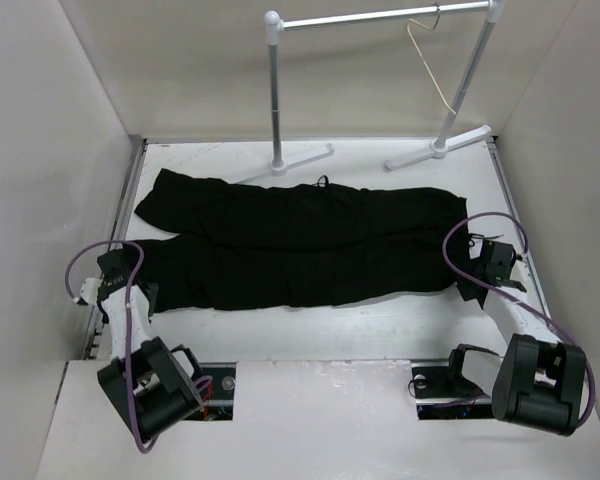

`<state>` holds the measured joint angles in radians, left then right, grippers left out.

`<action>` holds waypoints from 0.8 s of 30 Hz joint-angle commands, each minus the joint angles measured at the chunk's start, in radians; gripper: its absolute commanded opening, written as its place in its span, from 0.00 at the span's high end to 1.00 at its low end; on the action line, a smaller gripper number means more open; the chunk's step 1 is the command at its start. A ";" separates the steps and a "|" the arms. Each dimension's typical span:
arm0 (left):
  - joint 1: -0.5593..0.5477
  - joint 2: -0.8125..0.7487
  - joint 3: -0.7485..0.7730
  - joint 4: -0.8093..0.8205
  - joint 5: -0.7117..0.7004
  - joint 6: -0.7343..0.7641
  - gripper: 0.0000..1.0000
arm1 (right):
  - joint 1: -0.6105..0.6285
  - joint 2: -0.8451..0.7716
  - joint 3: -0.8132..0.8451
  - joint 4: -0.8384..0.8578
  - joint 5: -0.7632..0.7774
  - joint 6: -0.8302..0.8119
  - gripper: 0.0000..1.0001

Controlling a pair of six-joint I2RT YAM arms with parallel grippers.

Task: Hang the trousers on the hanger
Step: Flatten out the trousers at the center of the board, then fold the trousers at the center of the board.

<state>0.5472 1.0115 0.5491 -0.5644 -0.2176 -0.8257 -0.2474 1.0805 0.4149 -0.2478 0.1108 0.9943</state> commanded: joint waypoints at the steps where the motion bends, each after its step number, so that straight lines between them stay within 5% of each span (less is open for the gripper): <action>1: 0.036 0.079 -0.018 0.070 -0.002 -0.032 0.51 | 0.001 0.027 0.002 0.031 0.003 0.020 0.49; 4: 0.037 0.137 -0.044 0.150 0.003 -0.039 0.58 | -0.008 0.065 0.004 0.070 0.001 0.024 0.63; 7: 0.027 0.179 -0.046 0.207 0.015 -0.038 0.81 | -0.007 0.081 0.021 0.076 -0.008 0.038 0.82; 11: 0.007 0.121 -0.012 0.204 0.024 -0.050 0.97 | -0.005 0.013 0.047 -0.003 0.010 0.040 0.92; 16: -0.043 0.024 0.054 0.150 -0.046 -0.111 1.00 | 0.000 -0.189 0.064 -0.189 0.082 -0.008 0.93; 24: -0.118 0.116 0.305 0.139 -0.098 -0.093 1.00 | -0.010 -0.110 0.275 -0.223 0.142 -0.014 0.93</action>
<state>0.4519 1.0950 0.7551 -0.4362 -0.2527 -0.9077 -0.2501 0.9604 0.5781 -0.4706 0.1791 0.9871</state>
